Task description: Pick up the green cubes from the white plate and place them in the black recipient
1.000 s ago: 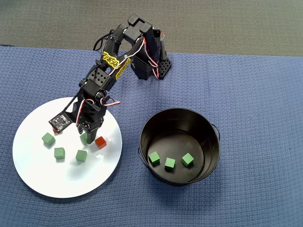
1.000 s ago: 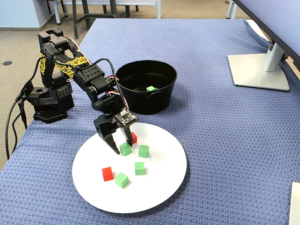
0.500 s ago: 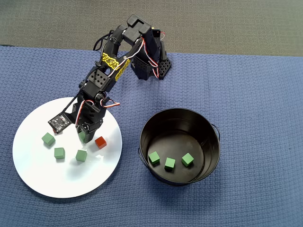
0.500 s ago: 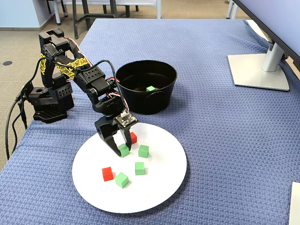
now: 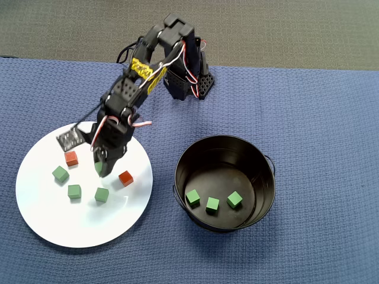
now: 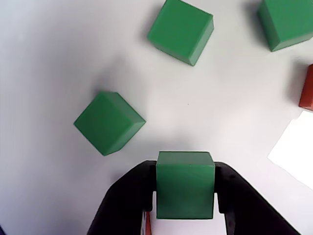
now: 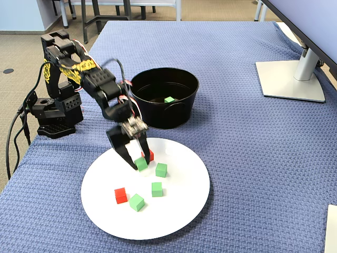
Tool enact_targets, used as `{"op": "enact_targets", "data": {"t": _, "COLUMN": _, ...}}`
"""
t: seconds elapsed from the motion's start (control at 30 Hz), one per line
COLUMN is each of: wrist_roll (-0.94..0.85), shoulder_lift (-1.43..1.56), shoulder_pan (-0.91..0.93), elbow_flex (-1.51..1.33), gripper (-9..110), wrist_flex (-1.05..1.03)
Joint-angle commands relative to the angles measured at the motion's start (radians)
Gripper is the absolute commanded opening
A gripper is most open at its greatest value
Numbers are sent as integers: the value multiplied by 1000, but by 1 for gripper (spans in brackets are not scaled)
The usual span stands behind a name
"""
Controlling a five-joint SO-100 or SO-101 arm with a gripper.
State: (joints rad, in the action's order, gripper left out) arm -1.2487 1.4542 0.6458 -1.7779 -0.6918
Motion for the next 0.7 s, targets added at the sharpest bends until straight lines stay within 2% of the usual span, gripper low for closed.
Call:
{"op": "enact_targets", "data": {"t": 0.0, "wrist_roll": 115, "shoulder_lift": 232, "shoulder_pan": 2, "elbow_flex": 0, "gripper": 0, "wrist_flex": -110}}
{"op": "enact_targets", "data": {"t": 0.37, "wrist_roll": 479, "shoulder_lift": 644, "shoulder_pan": -34, "elbow_flex": 121, "gripper": 0, "wrist_flex": -523}}
{"op": "enact_targets", "data": {"t": 0.53, "wrist_roll": 586, "shoulder_lift": 742, "shoulder_pan": -158, "elbow_flex": 118, "gripper": 0, "wrist_flex": -606}}
{"op": "enact_targets", "data": {"t": 0.67, "wrist_roll": 718, "shoulder_lift": 715, "shoulder_pan": -341, "elbow_flex": 135, "gripper": 0, "wrist_flex": -629}}
